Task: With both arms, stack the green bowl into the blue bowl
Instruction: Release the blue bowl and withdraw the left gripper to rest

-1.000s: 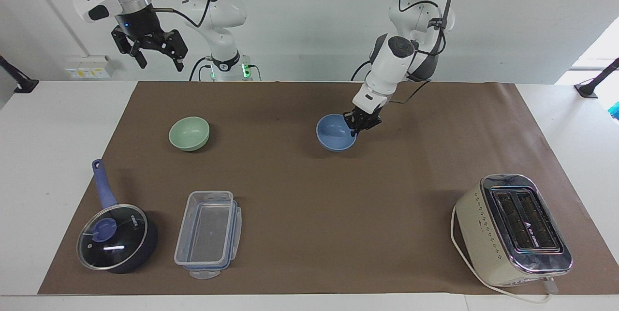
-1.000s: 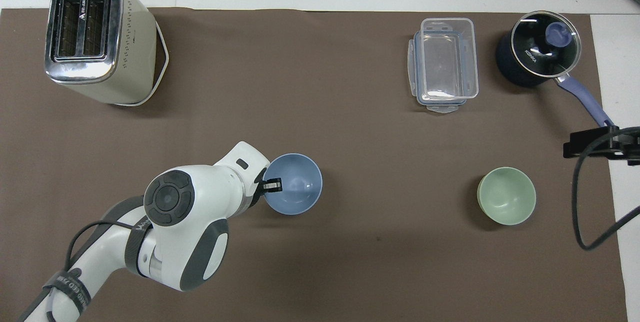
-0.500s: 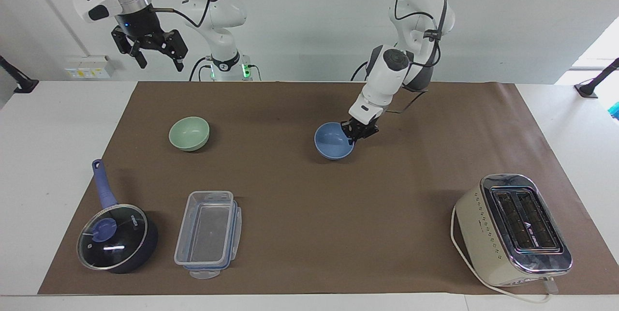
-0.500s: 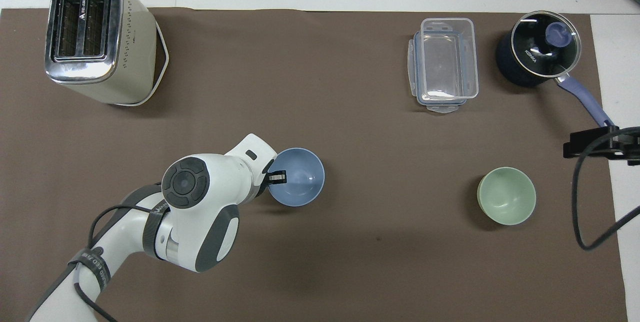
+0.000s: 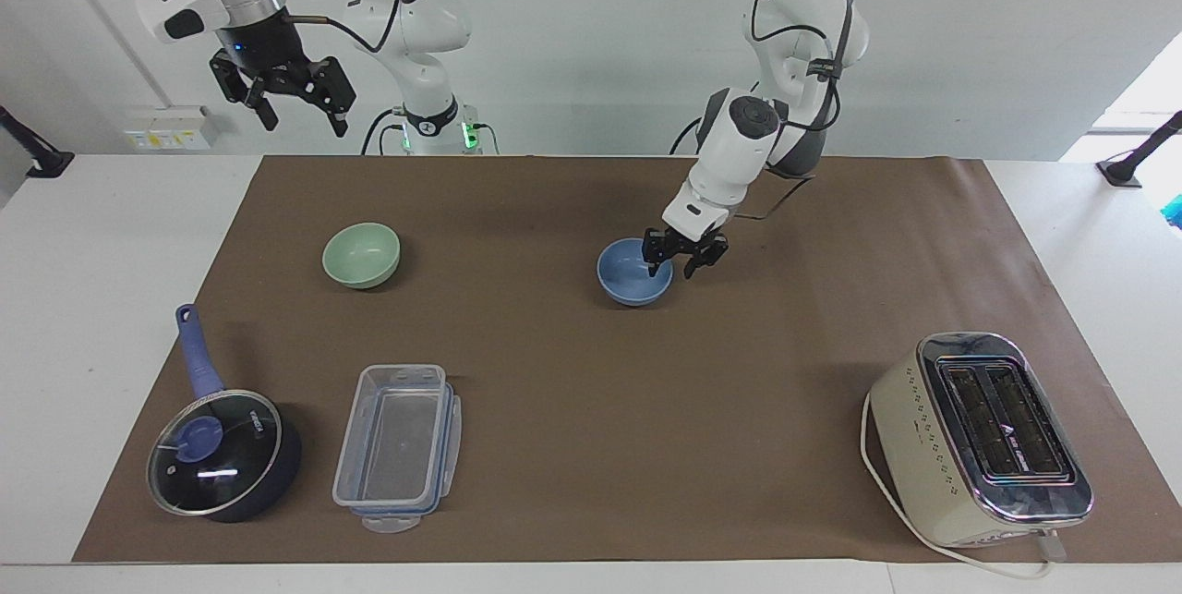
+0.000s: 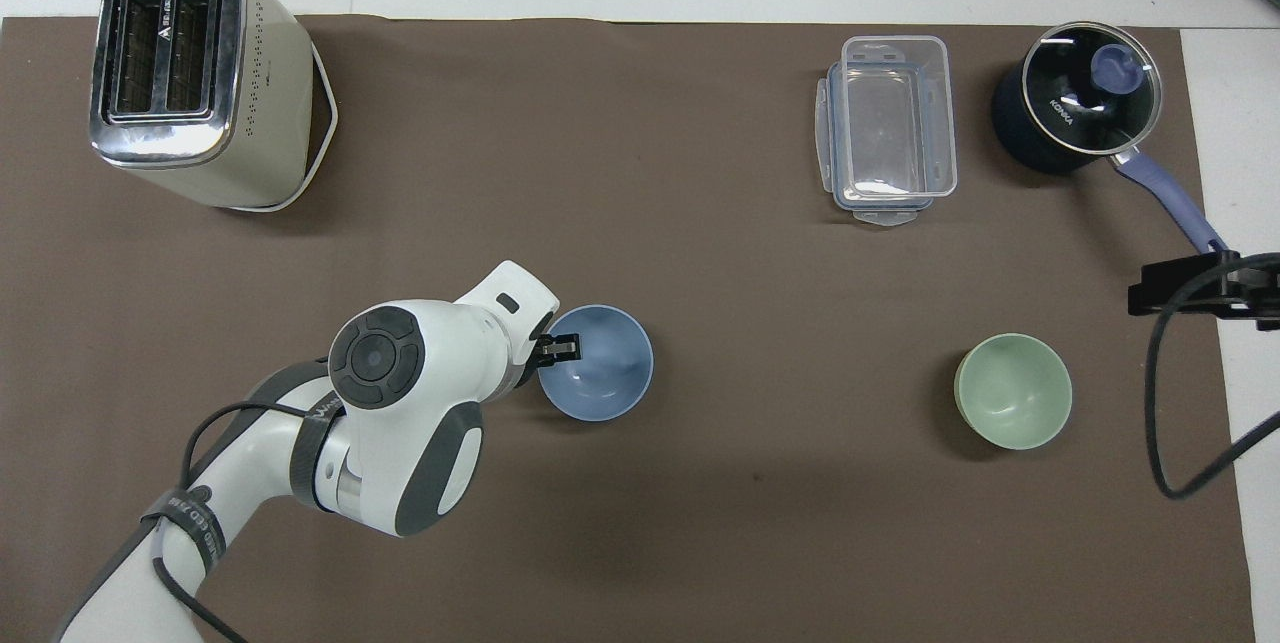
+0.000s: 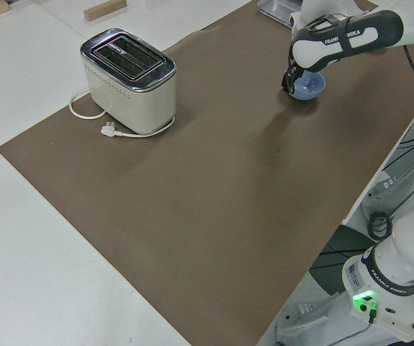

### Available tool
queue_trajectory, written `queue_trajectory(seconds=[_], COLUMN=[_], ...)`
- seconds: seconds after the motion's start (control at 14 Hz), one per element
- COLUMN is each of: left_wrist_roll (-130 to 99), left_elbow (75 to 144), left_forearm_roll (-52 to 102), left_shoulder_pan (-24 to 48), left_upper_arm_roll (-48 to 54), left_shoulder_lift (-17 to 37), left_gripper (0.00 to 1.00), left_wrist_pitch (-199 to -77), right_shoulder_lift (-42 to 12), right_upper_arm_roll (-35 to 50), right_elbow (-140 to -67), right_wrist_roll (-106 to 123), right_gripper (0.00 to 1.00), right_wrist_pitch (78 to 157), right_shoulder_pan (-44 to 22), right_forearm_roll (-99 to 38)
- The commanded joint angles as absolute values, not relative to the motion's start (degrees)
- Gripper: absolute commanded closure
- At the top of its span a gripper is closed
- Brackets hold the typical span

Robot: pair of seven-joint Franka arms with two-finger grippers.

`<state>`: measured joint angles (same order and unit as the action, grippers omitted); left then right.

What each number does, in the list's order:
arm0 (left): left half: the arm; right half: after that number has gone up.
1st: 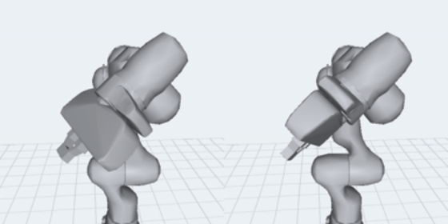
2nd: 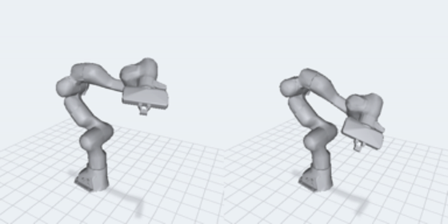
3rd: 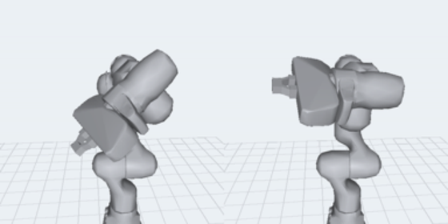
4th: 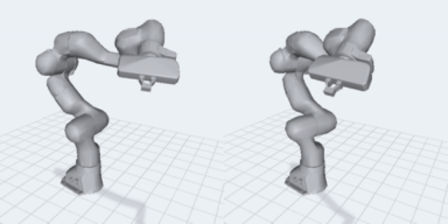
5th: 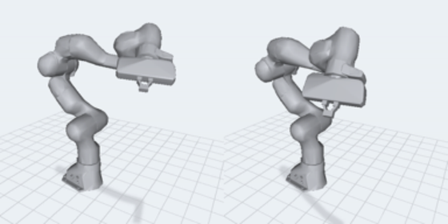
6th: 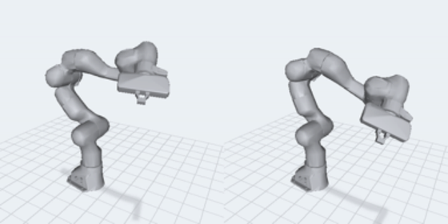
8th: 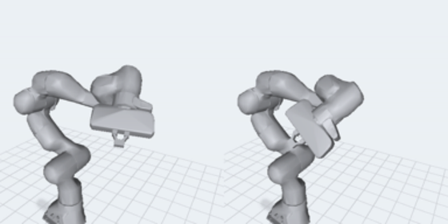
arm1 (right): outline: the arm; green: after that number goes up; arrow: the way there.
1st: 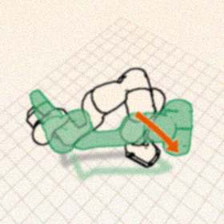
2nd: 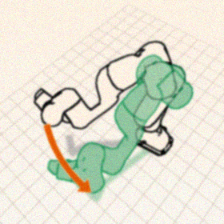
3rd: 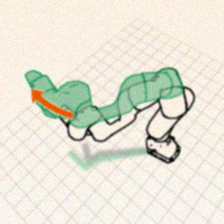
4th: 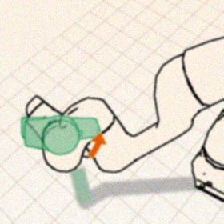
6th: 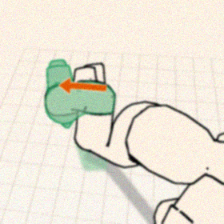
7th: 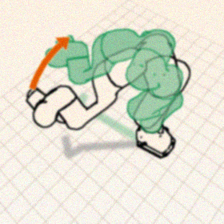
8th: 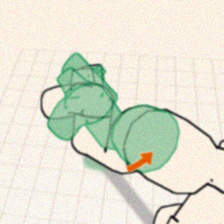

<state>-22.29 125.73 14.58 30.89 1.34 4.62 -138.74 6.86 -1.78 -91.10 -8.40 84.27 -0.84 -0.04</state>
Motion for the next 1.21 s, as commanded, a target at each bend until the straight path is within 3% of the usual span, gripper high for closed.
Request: queue_trajectory(seconds=[0.0, 0.36, 0.79, 1.14], left_wrist_roll=[-19.60, -5.92, 2.45, 4.48], left_elbow=[121.57, 105.94, 94.15, 88.79], left_forearm_roll=[10.05, 5.63, 5.19, 4.14], left_shoulder_pan=[26.48, 16.80, 6.87, 2.73], left_upper_arm_roll=[0.70, 0.62, 0.53, 0.53], left_shoulder_lift=[-1.48, -2.64, -2.73, -1.85], left_gripper=[0.00, 0.00, 0.00, 0.00], left_wrist_pitch=[-126.96, -107.34, -95.11, -90.45], right_shoulder_lift=[6.76, 7.38, 6.95, 6.59], right_upper_arm_roll=[-1.84, -2.11, -2.11, -2.11], right_elbow=[-89.74, -90.96, -95.70, -110.35], right_wrist_roll=[-6.68, -1.95, 1.57, 9.22], right_gripper=[0.00, 0.00, 0.00, 0.00], right_wrist_pitch=[83.50, 85.94, 90.08, 102.36], right_shoulder_pan=[0.53, 0.70, 2.63, 5.27], right_forearm_roll=[-0.36, 1.66, 1.93, 1.93])
